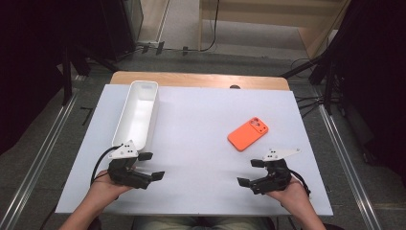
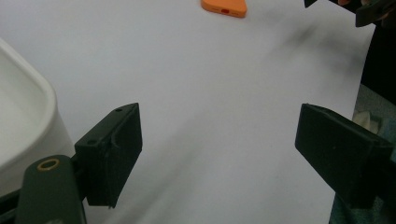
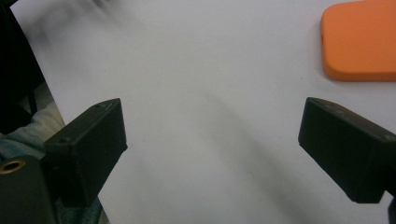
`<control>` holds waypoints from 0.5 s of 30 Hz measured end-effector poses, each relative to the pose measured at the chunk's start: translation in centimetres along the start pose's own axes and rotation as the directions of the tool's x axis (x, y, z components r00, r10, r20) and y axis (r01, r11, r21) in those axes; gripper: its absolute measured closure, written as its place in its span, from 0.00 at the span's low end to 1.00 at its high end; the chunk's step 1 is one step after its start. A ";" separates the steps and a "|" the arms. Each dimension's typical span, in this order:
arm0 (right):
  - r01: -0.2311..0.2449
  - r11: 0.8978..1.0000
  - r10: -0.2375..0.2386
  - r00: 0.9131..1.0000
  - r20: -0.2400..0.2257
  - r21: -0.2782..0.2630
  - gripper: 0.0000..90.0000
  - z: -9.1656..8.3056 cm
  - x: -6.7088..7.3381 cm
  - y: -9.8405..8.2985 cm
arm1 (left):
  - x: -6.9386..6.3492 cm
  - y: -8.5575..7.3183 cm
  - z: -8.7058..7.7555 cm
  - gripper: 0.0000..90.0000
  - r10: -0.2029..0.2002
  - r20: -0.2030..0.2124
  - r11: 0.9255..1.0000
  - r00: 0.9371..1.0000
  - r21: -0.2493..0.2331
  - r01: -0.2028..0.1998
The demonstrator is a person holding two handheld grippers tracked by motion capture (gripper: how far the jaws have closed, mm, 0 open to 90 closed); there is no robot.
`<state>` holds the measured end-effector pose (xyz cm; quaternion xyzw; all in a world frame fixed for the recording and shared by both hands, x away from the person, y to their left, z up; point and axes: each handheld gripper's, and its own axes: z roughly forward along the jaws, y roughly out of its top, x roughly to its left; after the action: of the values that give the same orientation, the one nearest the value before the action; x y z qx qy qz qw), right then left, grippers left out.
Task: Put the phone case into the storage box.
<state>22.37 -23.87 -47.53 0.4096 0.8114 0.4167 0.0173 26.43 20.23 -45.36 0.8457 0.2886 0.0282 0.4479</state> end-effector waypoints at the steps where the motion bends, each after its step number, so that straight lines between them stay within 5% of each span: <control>1: 0.000 1.000 0.000 1.000 0.000 0.000 0.08 0.0 0.0 0.0 | 0.0 0.0 0.0 0.16 0.000 0.002 1.000 1.000 0.001 0.000; 15: -0.005 1.000 0.005 1.000 -0.002 0.006 0.08 0.0 -0.1 0.0 | 0.0 0.0 0.0 0.16 0.002 -0.004 1.000 1.000 0.003 -0.002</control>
<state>22.44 -23.91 -47.58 0.4112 0.8117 0.4146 0.0142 26.46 20.25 -45.37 0.8467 0.2887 0.0298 0.4461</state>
